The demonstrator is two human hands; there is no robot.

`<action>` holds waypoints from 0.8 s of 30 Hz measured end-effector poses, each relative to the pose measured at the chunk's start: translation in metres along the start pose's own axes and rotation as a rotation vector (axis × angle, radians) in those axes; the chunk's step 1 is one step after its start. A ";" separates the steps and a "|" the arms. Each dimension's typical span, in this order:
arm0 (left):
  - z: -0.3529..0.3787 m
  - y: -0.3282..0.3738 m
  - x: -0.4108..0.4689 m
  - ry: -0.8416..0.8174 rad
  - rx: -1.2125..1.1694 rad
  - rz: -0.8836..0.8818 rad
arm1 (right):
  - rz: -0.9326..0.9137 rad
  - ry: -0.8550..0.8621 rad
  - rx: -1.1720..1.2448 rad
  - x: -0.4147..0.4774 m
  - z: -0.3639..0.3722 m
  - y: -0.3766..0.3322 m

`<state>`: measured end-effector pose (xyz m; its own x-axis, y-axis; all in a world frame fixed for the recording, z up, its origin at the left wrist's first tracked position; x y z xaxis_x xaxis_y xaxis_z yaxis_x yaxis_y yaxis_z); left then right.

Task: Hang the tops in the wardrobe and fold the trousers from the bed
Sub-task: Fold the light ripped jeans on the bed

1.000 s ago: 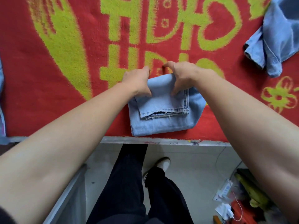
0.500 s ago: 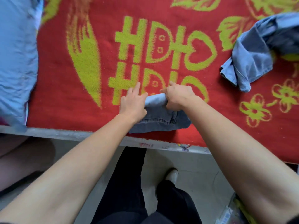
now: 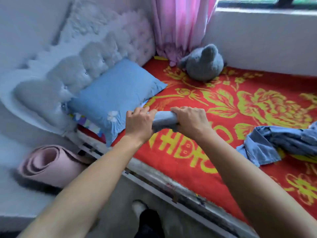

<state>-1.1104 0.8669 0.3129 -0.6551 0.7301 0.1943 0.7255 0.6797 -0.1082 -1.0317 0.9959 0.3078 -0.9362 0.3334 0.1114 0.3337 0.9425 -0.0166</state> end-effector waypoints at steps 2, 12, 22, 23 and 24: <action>-0.041 -0.024 -0.028 0.032 0.009 -0.059 | -0.065 0.046 -0.017 -0.012 -0.038 -0.034; -0.204 -0.158 -0.165 0.139 0.079 -0.303 | -0.351 0.270 -0.053 -0.056 -0.187 -0.219; -0.319 -0.321 -0.378 0.174 0.253 -0.517 | -0.595 0.417 -0.026 -0.146 -0.279 -0.472; -0.331 -0.339 -0.407 0.180 0.290 -0.537 | -0.623 0.436 -0.018 -0.162 -0.288 -0.503; -0.343 -0.357 -0.438 0.189 0.326 -0.553 | -0.653 0.453 -0.012 -0.178 -0.296 -0.535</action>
<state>-1.0106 0.2805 0.6005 -0.8426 0.2636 0.4696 0.1733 0.9583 -0.2270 -1.0110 0.4264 0.5915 -0.8077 -0.3306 0.4882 -0.2642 0.9432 0.2015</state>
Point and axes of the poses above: each hand's wrist, its own x-axis towards the middle knuckle, its own z-axis out of the palm, y = z × x, the point moved 8 cm from there along x, towards the middle knuckle, and after that the axes turned 1 degree about -z, right-handed, at the moved point
